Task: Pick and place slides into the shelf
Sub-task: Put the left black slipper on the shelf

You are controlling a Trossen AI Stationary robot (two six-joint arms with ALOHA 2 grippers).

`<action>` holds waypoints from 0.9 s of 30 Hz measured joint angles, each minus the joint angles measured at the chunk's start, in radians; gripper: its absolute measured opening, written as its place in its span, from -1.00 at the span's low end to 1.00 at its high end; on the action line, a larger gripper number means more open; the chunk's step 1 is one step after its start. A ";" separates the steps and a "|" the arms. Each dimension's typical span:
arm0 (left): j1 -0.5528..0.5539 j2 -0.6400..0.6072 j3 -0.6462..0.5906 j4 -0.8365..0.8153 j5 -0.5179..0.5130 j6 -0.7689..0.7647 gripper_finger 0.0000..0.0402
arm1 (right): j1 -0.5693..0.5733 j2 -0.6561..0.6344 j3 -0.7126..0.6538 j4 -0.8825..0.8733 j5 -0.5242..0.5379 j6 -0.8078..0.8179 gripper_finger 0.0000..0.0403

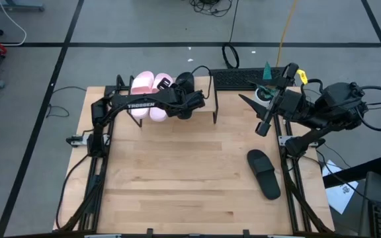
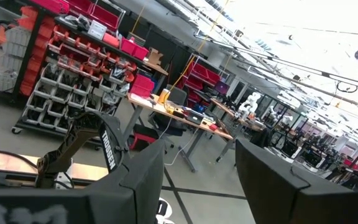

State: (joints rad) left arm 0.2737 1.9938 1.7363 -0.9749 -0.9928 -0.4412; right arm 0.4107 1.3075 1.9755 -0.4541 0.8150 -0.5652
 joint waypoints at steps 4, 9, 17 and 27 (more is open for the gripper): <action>0.000 0.000 0.000 0.000 0.000 0.000 -0.56 | 0.000 0.000 0.000 0.000 0.000 0.001 -0.07; 0.000 0.000 0.000 0.000 0.000 0.000 -0.56 | 0.000 0.000 0.000 0.000 0.000 0.003 -0.07; 0.000 0.000 0.000 0.000 0.000 0.022 -0.56 | 0.000 0.000 0.000 0.000 0.000 0.003 -0.07; 0.000 0.000 0.000 0.000 0.001 0.021 -0.56 | 0.000 0.000 0.000 -0.013 0.000 0.002 -0.07</action>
State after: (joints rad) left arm 0.2737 1.9938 1.7363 -0.9752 -0.9920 -0.4206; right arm 0.4108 1.3075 1.9755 -0.4670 0.8150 -0.5632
